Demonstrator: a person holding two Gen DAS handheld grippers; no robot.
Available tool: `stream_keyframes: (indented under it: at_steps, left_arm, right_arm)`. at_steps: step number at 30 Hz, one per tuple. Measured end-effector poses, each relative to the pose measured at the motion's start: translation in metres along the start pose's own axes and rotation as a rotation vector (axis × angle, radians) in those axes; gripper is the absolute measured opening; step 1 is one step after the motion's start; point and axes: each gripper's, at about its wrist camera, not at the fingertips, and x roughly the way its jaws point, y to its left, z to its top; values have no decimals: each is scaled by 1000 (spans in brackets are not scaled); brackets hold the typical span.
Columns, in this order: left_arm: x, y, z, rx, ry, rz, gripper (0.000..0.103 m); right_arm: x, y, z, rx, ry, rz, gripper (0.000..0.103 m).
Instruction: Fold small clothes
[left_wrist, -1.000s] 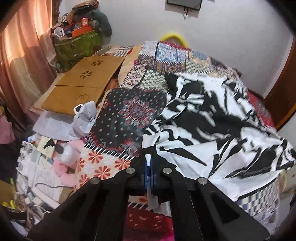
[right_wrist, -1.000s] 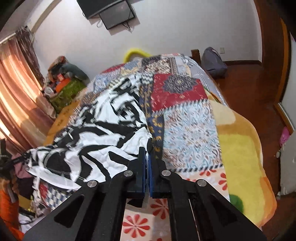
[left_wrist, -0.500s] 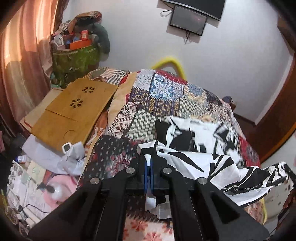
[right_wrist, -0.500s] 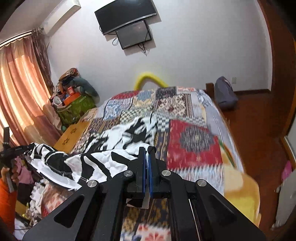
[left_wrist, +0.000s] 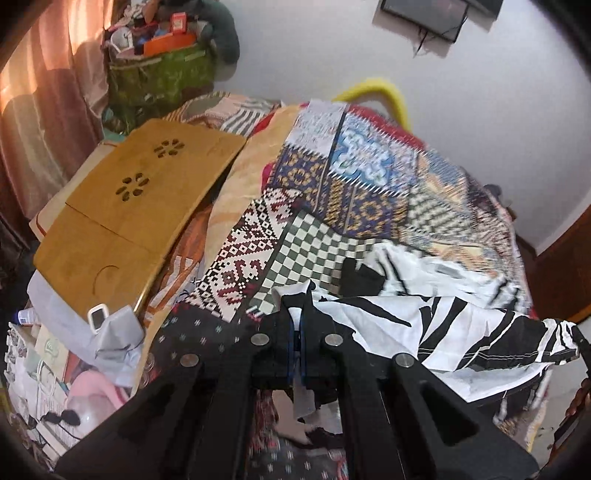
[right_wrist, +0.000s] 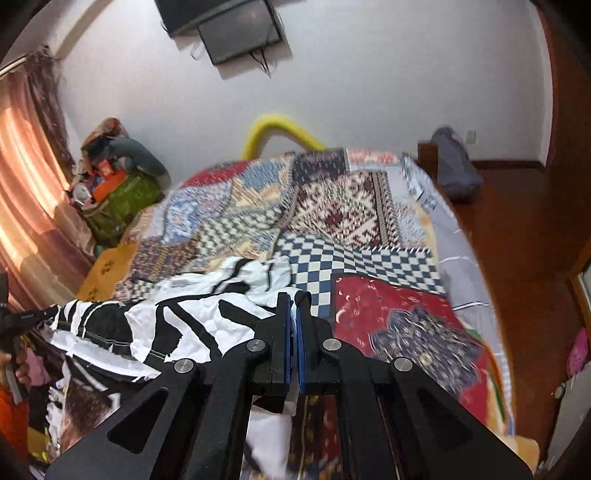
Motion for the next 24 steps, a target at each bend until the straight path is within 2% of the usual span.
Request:
stream_keyframes:
  at_steps: [4, 7, 8, 9, 10, 11, 12, 13, 14, 17, 20, 24]
  left_arm:
    - [55, -2, 5, 17, 79, 34, 3]
    - [83, -6, 2, 66, 118, 72, 6]
    - [87, -7, 2, 80, 120, 80, 10]
    - [90, -9, 2, 95, 120, 93, 19]
    - [90, -11, 3, 110, 113, 115, 27]
    - [88, -12, 4, 117, 104, 126, 43]
    - [83, -12, 6, 118, 84, 128, 60]
    - [78, -11, 8, 114, 64, 120, 67]
    - [70, -10, 9, 106, 45, 108, 76]
    - [48, -6, 8, 90, 17, 81, 79]
    - [32, 2, -6, 94, 10, 68, 86]
    - [29, 11, -42, 118, 68, 56, 87]
  right_arm:
    - [41, -9, 6, 14, 67, -20, 3]
    - [53, -10, 11, 15, 87, -25, 4]
    - [53, -10, 13, 22, 83, -21, 5]
    - [53, -11, 16, 31, 80, -16, 8]
    - [52, -12, 18, 42, 76, -13, 19]
    - [49, -14, 20, 56, 66, -16, 29]
    - [40, -16, 21, 73, 40, -30, 49]
    - [38, -17, 22, 82, 22, -38, 61]
    - [31, -19, 23, 88, -1, -37, 62]
    - [21, -18, 17, 64, 27, -28, 62]
    - [12, -11, -5, 5, 72, -30, 62]
    - [9, 0, -48, -70, 144, -24, 62]
